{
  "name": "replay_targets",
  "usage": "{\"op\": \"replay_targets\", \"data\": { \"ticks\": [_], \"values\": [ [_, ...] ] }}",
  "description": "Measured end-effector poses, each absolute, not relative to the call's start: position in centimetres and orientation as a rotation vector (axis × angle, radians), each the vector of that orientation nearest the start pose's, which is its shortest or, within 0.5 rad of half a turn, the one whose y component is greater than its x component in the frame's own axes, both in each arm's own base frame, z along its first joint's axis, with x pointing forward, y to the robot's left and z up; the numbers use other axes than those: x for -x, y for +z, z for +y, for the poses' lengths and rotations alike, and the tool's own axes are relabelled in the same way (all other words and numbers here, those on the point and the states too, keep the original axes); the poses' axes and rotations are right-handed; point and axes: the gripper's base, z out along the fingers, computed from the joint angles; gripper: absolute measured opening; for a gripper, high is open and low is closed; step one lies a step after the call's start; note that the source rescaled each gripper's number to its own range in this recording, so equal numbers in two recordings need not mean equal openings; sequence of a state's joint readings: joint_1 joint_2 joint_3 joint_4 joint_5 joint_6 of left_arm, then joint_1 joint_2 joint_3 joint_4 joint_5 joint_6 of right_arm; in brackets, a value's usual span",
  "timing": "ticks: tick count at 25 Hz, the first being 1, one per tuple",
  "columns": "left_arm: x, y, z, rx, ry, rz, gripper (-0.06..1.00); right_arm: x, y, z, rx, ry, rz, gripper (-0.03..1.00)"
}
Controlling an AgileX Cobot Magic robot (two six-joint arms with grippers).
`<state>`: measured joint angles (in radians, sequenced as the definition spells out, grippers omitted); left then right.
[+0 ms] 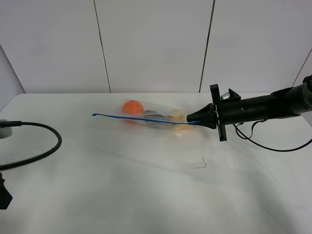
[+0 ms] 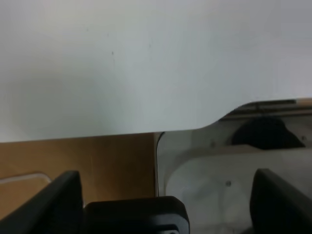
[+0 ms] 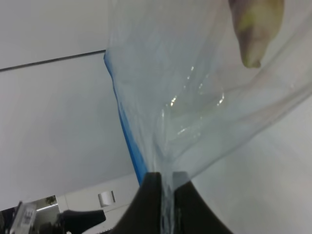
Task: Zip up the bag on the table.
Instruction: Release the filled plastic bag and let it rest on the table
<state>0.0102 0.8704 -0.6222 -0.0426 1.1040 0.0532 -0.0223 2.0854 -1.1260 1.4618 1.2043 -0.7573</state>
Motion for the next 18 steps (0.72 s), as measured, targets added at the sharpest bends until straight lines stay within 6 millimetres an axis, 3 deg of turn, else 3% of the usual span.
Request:
{"op": "replay_targets", "data": {
  "ticks": [7,18],
  "values": [
    [-8.7,25.6,-0.1,-0.047,-0.017,2.646,1.00,-36.6,14.1,7.6,-0.312,1.761,2.501,0.00],
    [-4.9,27.0,-0.2,-0.047,-0.005,2.388,1.00,-36.6,14.1,7.6,-0.308,1.759,2.505,0.00]
  ]
}}
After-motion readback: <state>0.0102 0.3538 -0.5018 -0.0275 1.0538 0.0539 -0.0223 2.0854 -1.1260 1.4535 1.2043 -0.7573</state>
